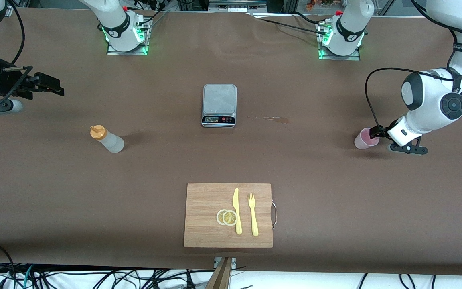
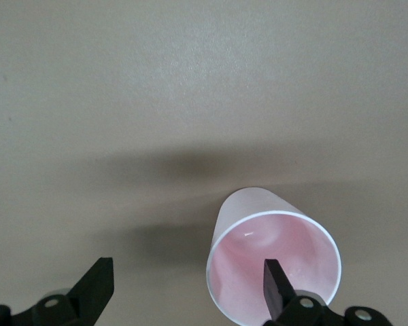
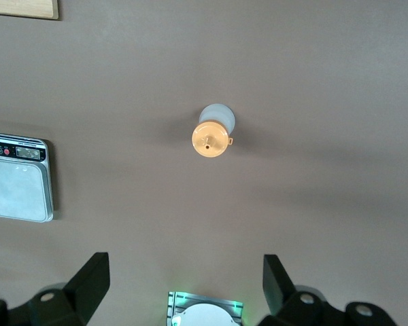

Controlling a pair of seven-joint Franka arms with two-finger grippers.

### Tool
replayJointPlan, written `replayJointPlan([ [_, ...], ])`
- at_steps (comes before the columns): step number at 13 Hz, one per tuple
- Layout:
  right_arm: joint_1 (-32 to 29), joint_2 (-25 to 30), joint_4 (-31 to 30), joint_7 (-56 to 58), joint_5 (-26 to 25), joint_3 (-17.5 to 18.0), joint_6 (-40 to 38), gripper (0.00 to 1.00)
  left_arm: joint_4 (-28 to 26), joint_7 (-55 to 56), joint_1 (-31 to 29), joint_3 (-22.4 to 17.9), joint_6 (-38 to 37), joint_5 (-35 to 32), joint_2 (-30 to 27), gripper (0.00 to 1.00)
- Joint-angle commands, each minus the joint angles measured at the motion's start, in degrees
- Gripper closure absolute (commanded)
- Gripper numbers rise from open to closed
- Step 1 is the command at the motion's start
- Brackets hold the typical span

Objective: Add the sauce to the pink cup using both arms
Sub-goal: 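Close the left gripper on the pink cup and lift it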

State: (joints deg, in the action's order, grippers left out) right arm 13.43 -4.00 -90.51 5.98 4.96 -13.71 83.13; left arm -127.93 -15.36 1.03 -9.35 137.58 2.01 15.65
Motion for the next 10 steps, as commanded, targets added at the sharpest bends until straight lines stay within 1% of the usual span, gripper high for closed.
replayJointPlan([
  [1, -0.34, 0.04, 0.33, 1.05, 1.01, -0.09, -0.33, 0.00, -1.36, -0.28, 0.72, -0.32, 1.29, 1.42, -0.44, 0.05],
  [2, -0.34, 0.04, 0.33, 1.05, 1.01, -0.09, -0.42, 0.00, -1.53, -0.28, 0.81, -0.32, 1.29, 2.20, -0.27, 0.10],
  [3, -0.34, 0.04, 0.33, 1.05, 1.01, -0.09, -0.42, 0.00, -1.53, -0.11, 0.90, -0.32, 1.20, 2.30, -0.18, 0.19],
  [5, -0.25, 0.04, 0.33, 1.05, 1.01, -0.09, -0.42, 0.00, -1.53, 1.81, 1.68, -0.32, 0.85, 2.30, -0.18, 0.48],
  [6, -0.25, 0.04, 0.33, 1.05, 1.01, -0.09, -0.60, 0.00, -1.53, 2.43, 1.69, -0.32, 0.67, 2.30, -0.18, 0.59],
  [7, -0.33, 0.04, 0.33, 1.05, 1.01, -0.09, -0.68, 0.00, -1.53, 2.44, 1.69, -0.32, 0.67, 2.30, -0.09, 0.66],
  [8, -0.51, 0.04, 0.33, 1.05, 1.01, -0.09, -0.68, 0.00, -1.36, 2.53, 1.69, -0.32, 0.67, 2.30, -0.09, 0.76],
  [10, -0.51, 0.04, 0.33, 1.05, 1.01, -0.09, -0.68, 0.00, -1.10, 2.44, 1.78, -0.32, 0.67, 2.30, 0.17, 1.00],
])
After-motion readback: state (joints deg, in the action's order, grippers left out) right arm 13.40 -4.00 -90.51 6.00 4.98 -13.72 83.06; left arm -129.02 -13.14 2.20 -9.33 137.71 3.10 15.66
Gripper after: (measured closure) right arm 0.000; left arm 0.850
